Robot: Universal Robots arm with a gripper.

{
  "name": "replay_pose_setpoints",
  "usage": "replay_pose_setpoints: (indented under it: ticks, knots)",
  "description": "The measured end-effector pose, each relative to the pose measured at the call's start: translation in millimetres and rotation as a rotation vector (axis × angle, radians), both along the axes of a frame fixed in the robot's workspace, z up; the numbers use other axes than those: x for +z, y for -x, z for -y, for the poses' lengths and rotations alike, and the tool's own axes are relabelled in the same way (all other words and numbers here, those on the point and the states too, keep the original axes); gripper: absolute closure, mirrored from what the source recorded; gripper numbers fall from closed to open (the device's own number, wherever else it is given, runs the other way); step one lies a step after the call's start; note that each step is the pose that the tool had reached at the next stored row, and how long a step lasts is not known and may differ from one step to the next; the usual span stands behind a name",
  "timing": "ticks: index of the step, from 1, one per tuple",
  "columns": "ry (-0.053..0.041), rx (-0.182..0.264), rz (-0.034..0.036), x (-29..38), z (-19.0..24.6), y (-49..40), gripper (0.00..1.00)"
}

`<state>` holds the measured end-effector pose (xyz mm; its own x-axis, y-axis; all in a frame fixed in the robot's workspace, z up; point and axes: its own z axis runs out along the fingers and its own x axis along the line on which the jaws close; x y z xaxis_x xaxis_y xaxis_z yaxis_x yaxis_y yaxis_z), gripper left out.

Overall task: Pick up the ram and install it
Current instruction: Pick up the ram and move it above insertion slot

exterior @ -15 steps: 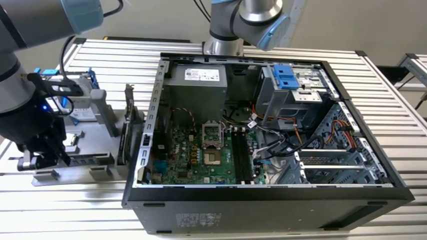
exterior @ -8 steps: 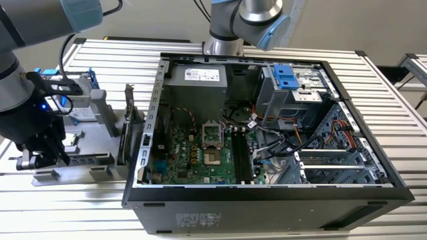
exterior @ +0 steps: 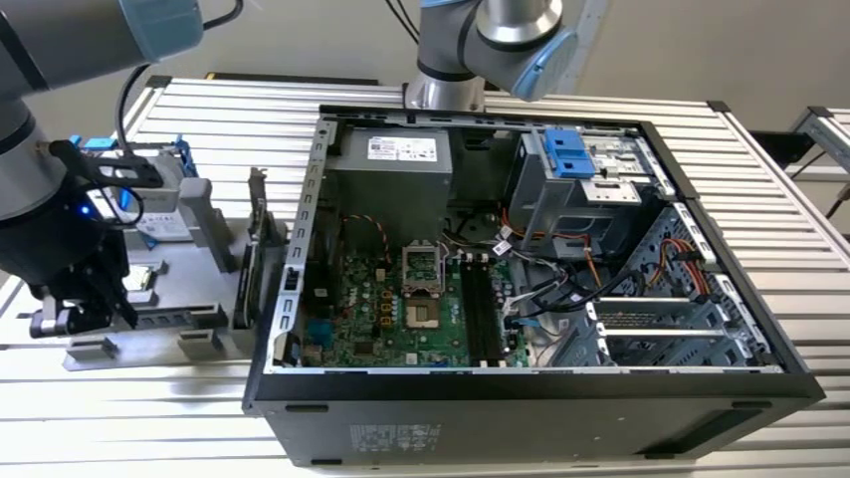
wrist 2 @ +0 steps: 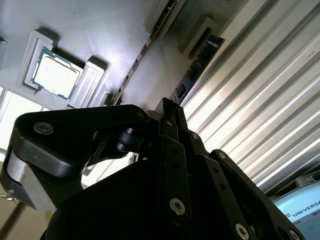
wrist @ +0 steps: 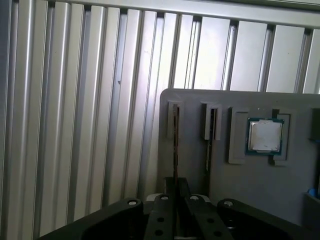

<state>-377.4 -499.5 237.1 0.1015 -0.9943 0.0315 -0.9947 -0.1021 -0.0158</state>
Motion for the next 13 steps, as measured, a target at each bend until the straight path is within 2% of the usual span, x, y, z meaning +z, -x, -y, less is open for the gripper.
replay_pose_setpoints:
  ticks: [13]
  knots:
    - [0.0, 0.0, 0.0, 5.0, 0.0, 0.9, 1.0]
